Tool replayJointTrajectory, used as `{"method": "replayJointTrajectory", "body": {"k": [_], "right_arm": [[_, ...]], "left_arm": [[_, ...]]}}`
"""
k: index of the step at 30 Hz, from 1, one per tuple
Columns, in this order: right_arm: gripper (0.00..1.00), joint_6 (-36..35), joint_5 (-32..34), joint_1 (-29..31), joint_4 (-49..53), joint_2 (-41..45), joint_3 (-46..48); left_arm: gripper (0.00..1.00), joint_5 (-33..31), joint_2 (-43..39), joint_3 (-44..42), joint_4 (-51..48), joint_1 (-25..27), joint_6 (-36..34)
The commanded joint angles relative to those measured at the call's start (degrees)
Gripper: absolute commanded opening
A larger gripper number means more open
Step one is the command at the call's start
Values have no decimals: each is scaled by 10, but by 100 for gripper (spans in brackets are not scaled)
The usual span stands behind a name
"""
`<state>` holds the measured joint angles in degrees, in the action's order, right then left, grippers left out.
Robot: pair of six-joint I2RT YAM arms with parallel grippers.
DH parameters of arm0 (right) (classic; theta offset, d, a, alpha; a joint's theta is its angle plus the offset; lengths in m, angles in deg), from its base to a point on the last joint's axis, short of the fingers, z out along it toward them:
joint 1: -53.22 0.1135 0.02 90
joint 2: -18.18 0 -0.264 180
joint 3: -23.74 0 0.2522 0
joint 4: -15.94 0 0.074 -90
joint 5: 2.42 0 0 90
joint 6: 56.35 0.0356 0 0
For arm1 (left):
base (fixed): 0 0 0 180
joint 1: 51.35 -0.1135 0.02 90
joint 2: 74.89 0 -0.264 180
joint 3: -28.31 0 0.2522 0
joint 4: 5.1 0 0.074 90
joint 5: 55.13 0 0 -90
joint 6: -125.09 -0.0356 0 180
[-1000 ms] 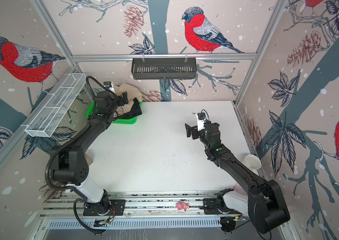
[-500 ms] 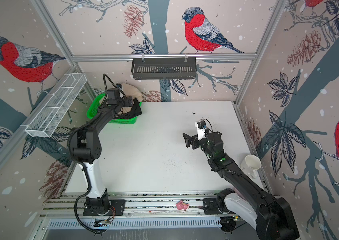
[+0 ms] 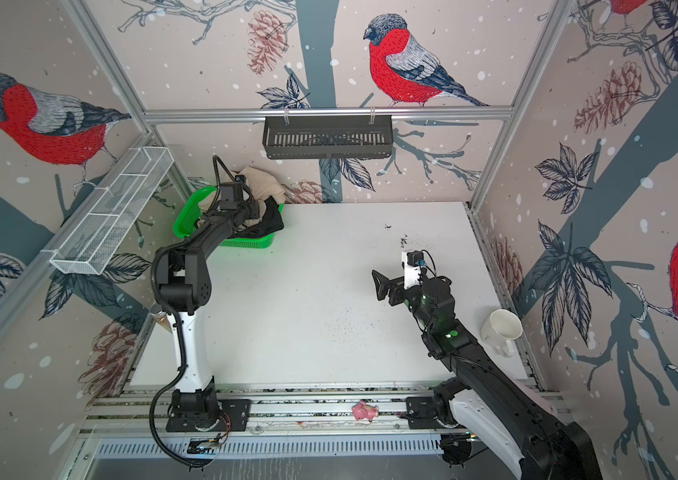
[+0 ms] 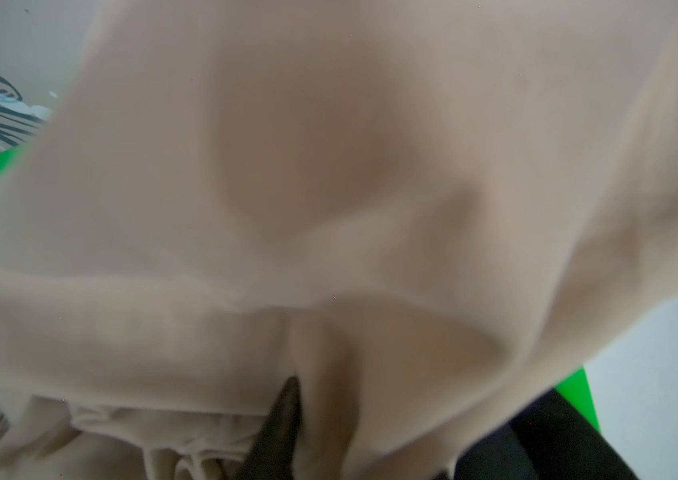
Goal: Fold and stack the shorts
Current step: 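Grasp the beige shorts in the green basket with left gripper while right arm advances, then lift the beige shorts from the basket with the left gripper onto the table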
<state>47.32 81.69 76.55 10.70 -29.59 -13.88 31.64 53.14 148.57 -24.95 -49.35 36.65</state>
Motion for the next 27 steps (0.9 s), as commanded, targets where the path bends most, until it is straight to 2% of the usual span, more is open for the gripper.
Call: {"method": "replayJointTrajectory", "body": {"k": [1, 7, 9, 12, 17, 24, 27], "right_arm": [[99, 11, 10, -5, -24, -1, 1], [100, 17, 4, -7, -36, -10, 1], [100, 17, -1, -8, -41, -14, -1], [98, 7, -25, -8, -53, -22, -2], [95, 14, -46, -8, -77, -38, -12], [95, 6, -66, -7, -72, -59, -53], [95, -4, -69, -7, -51, -54, -69]], "left_arm": [[0, 5, -11, 17, -27, -2, 0], [0, 1, -106, -4, -46, -2, 2], [0, 23, -146, -7, -56, -2, 5], [0, 89, -200, 6, -90, 1, -15], [0, 130, -283, 32, -132, 17, -28], [0, 221, -316, 163, -241, 88, -39], [0, 261, -325, 179, -262, 124, -28]]}}
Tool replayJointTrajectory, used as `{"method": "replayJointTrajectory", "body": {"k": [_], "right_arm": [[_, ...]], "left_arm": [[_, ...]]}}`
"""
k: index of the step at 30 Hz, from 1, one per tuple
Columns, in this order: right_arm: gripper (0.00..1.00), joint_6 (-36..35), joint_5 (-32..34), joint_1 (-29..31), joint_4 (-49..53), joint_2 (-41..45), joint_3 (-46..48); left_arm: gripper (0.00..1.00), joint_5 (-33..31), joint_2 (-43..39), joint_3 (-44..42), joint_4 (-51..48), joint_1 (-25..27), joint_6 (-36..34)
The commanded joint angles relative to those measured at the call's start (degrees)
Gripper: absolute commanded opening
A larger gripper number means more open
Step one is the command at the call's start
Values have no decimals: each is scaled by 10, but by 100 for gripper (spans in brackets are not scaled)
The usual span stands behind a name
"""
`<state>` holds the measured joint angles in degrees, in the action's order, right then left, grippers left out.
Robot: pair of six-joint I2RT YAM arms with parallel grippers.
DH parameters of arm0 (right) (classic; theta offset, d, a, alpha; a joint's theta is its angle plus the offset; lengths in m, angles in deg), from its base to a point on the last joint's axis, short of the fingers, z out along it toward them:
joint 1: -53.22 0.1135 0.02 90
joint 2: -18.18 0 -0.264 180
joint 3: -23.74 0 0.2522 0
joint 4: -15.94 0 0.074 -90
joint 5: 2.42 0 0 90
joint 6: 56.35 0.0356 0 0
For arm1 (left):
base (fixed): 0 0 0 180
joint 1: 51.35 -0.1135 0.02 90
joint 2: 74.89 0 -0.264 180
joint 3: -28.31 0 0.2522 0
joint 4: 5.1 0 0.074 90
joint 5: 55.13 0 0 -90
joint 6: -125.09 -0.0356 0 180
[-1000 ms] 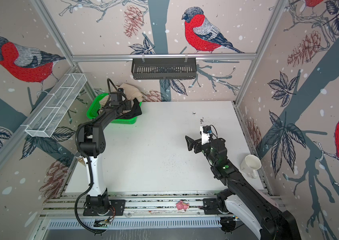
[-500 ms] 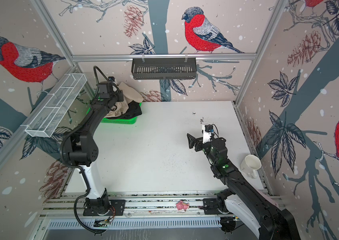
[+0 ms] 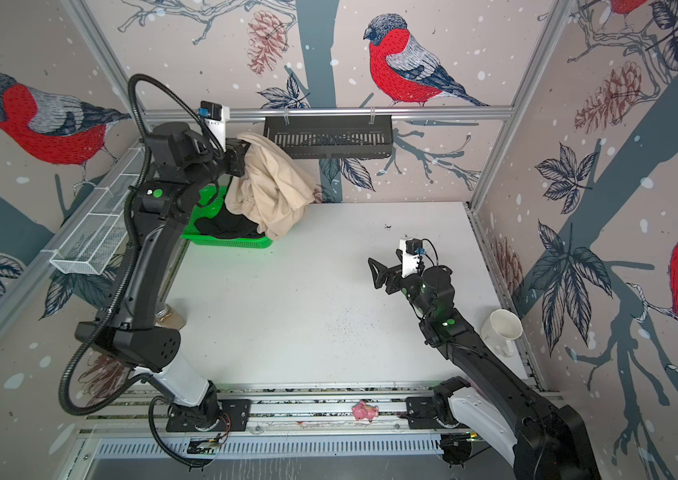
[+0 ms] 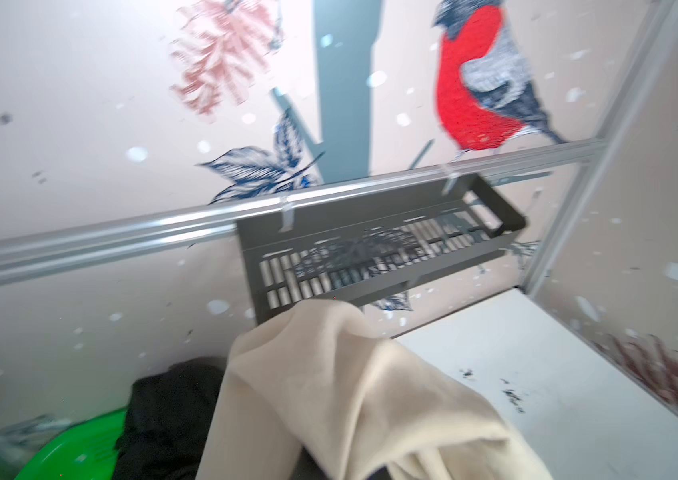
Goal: Fold and stack the shorts
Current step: 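Lift the beige shorts from the basket with the left gripper onto the table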
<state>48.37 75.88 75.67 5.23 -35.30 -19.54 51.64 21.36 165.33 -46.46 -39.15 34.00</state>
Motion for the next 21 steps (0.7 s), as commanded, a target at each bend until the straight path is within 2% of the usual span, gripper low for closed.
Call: {"method": "replayJointTrajectory", "body": {"k": [1, 6, 9, 11, 14, 16, 19, 21], "right_arm": [[95, -18, -11, 2, 13, 5, -17], [95, -33, -11, 3, 72, 22, -27], [95, -35, -10, 4, 112, 36, -25], [96, -24, 9, 7, 143, 48, -21], [96, -13, 42, 12, 192, 65, -16], [96, -9, 69, 20, 217, 69, -14], [96, 21, 124, 30, 235, 60, -9], [97, 47, 136, 31, 237, 49, -7]], "left_arm": [[0, 65, -12, 7, -47, 32, 3], [0, 62, -30, -97, -9, 89, 41], [0, 63, -41, -210, 47, 104, 79], [0, 72, -49, -296, 98, 111, 101], [0, 62, -39, -380, 137, 122, 116], [0, 67, -19, -403, 128, 124, 101], [0, 19, 13, -415, 100, 124, 88], [0, -10, 26, -413, 78, 121, 81]]}}
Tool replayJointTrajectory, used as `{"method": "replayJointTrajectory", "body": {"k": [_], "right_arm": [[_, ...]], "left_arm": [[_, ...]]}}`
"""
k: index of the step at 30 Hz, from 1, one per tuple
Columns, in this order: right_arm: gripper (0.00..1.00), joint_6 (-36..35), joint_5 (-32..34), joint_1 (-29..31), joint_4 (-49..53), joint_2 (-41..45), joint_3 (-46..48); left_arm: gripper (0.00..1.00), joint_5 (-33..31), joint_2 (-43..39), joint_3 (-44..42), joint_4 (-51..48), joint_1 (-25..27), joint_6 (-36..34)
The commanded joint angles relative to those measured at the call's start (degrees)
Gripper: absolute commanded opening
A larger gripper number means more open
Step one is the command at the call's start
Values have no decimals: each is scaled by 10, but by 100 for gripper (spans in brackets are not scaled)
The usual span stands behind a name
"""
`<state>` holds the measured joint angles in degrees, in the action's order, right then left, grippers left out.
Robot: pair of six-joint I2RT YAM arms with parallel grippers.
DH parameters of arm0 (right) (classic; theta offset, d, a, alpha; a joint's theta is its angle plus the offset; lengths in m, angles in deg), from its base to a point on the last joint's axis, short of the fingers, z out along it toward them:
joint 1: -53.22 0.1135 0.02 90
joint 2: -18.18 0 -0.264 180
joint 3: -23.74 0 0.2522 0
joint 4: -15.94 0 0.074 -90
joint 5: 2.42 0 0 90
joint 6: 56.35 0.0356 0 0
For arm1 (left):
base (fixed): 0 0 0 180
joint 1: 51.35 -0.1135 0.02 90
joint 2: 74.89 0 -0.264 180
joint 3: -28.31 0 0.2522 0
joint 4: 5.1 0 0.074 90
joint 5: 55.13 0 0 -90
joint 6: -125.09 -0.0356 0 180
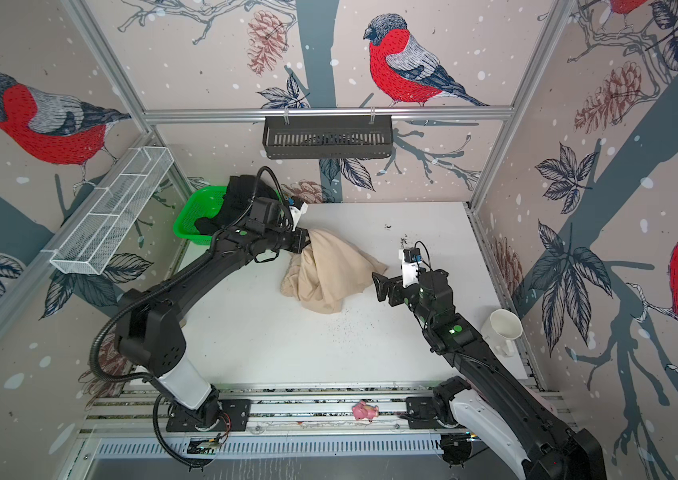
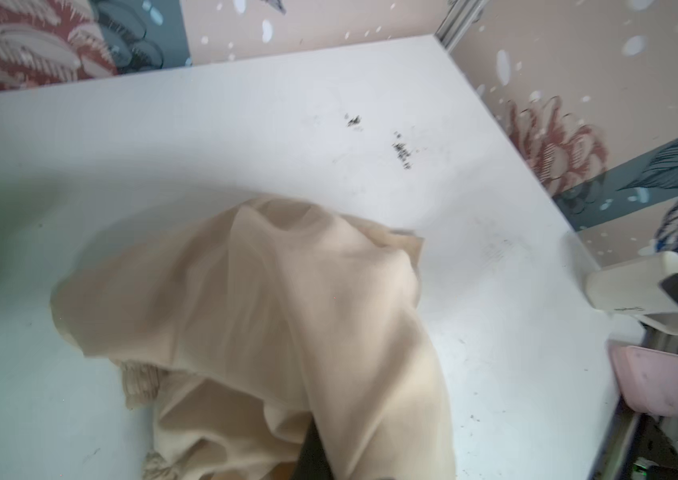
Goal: Fold and stack the shorts
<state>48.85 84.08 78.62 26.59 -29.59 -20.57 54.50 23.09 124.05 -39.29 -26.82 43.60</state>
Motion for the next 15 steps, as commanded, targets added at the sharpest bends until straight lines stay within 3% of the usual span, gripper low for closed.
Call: {"method": "replayJointTrajectory", "body": {"k": [1, 6, 11, 12, 15], "right_arm": [[97, 51, 53, 0, 16, -14, 8], [97, 68, 41, 1, -20, -55, 21], [97, 22, -11, 57, -34, -112, -7], [97, 15, -4, 73, -30, -122, -15], [99, 7, 33, 119, -36, -149, -32]], "left_arm": [[0, -54, 14, 1, -7, -5, -17], [0, -75, 8, -33, 19, -19, -5], [0, 38, 18, -43, 87, -3, 32], [6, 53, 19, -41, 97, 7, 34], [65, 59, 13, -21, 90, 32, 30]]}}
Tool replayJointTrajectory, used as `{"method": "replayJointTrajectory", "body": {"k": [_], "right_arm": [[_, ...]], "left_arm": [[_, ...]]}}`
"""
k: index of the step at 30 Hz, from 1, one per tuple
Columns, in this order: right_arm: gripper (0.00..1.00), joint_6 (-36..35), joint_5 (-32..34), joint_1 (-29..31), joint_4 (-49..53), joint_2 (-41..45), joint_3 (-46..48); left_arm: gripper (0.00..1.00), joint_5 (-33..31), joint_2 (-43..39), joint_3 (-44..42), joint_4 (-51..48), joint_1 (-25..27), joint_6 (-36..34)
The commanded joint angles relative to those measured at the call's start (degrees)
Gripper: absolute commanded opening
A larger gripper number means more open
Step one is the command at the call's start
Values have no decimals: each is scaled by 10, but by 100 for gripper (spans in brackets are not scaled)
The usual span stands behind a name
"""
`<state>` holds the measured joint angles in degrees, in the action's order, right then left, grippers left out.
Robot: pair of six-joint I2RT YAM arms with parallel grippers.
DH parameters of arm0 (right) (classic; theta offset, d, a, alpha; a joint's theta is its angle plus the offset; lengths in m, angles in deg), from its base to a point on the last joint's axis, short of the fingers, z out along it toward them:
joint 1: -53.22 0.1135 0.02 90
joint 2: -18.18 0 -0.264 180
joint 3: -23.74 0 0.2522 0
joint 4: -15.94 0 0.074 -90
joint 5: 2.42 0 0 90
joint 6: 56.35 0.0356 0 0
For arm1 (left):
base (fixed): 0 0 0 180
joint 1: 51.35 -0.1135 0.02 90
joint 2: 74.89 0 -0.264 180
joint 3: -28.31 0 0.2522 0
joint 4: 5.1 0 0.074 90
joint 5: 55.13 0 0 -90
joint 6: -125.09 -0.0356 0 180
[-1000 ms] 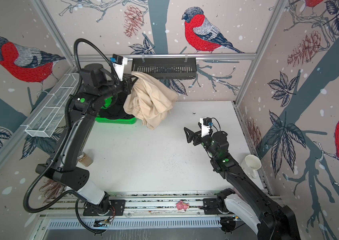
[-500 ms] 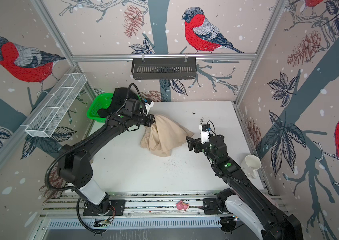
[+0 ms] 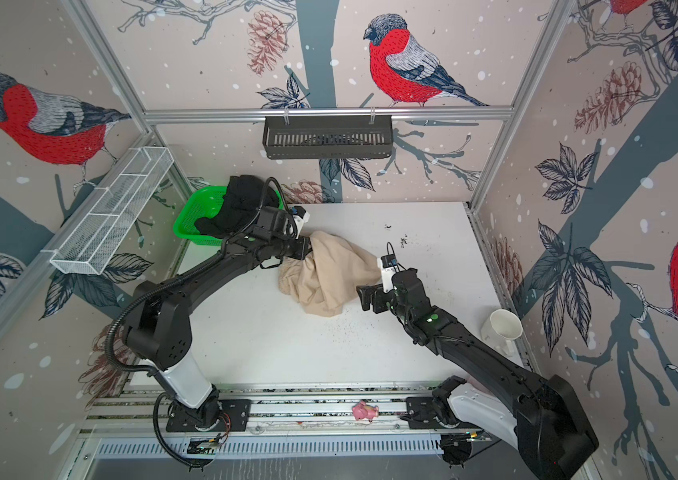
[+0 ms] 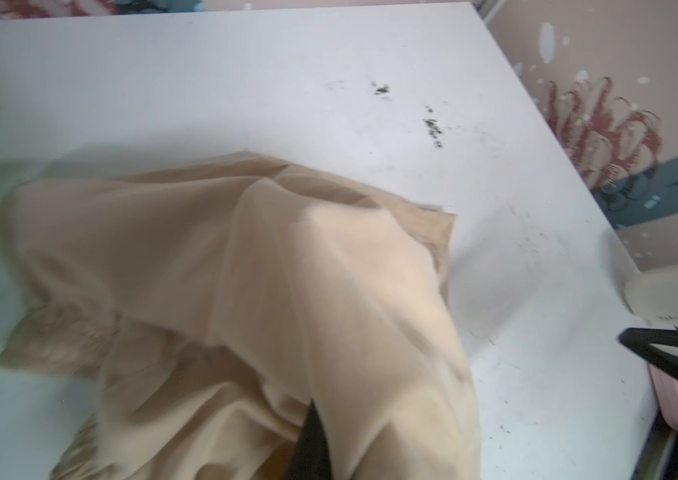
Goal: Fold and stack the shorts
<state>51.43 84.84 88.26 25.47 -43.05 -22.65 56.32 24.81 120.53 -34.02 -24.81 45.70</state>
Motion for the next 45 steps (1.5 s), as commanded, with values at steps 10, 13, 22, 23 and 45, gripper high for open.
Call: {"method": "replayJointTrajectory", "body": {"k": [10, 13, 22, 23, 45], "right_arm": [[100, -59, 103, 124, -69, -205, -118], [100, -69, 102, 149, -70, -262, -167], [90, -47, 145, 158, -52, -421, -288], [84, -43, 144, 150, -45, -435, -300], [81, 7, 83, -117, 175, -132, -198]], "left_arm": [[99, -184, -214, -89, 5, -74, 73], [99, -232, -287, -159, 17, -85, 85], [99, -233, -448, -299, 34, -162, 133], [99, -225, -453, -304, 33, -167, 132], [99, -185, -420, -346, 73, -170, 124]]}}
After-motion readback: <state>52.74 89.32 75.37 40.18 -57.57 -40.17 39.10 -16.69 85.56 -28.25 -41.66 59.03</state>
